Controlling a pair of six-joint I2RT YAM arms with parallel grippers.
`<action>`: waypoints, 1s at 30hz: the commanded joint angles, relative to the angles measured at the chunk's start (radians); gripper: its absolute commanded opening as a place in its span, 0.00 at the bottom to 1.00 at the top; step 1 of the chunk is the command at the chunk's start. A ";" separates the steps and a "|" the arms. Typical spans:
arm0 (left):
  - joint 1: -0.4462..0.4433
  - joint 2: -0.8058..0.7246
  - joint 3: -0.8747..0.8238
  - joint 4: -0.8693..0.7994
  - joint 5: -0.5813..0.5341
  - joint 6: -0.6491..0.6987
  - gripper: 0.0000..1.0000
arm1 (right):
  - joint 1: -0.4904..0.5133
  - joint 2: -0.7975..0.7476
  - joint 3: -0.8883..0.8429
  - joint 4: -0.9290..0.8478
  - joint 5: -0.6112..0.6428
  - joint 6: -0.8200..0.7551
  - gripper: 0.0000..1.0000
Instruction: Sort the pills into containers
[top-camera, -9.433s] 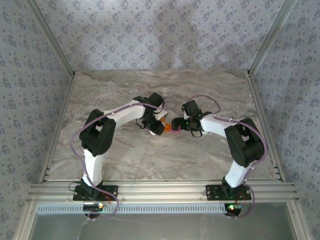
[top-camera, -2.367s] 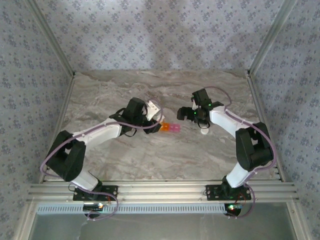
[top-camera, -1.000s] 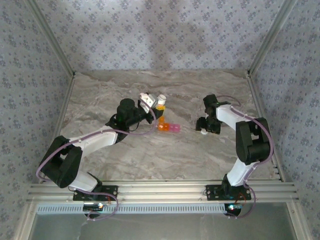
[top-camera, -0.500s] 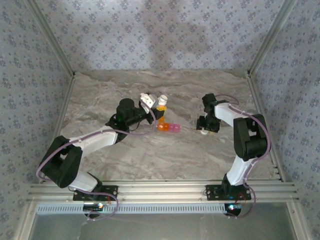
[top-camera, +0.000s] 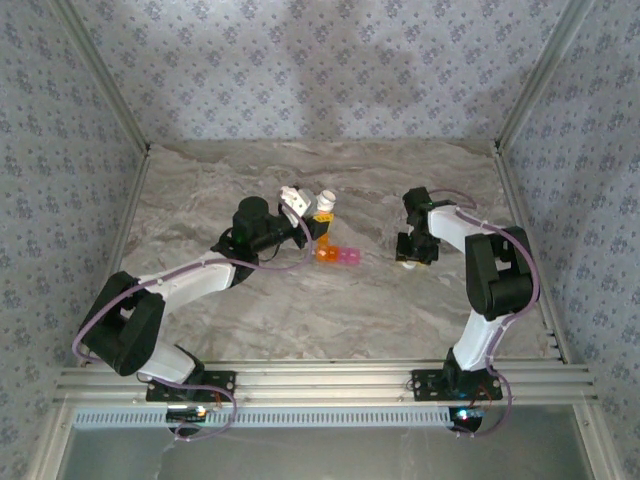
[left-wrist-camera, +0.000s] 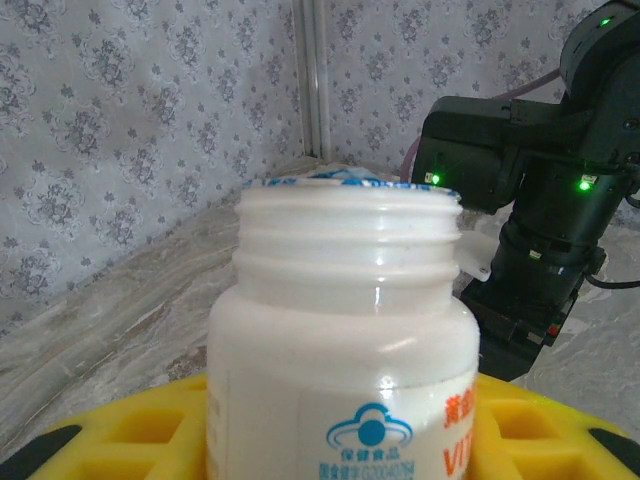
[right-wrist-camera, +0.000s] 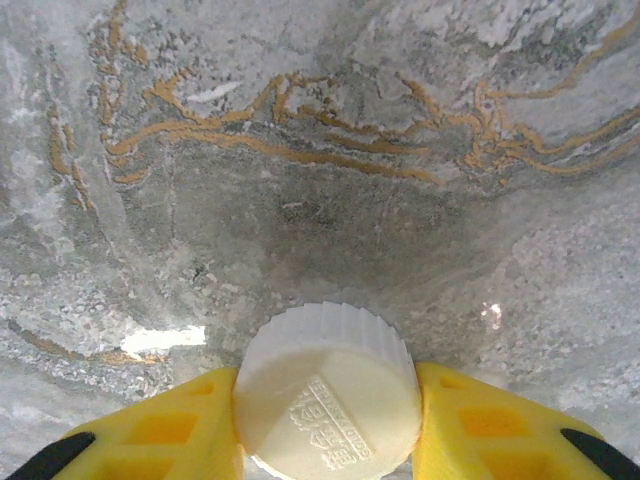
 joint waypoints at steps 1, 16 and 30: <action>0.009 0.004 0.002 0.057 0.022 0.003 0.00 | 0.006 -0.024 0.014 -0.013 0.011 -0.008 0.33; 0.040 0.075 -0.019 0.175 0.129 0.004 0.00 | 0.050 -0.150 0.272 -0.166 -0.086 -0.018 0.32; 0.043 0.213 -0.049 0.394 0.122 -0.047 0.00 | 0.106 -0.129 0.567 -0.321 -0.266 -0.058 0.32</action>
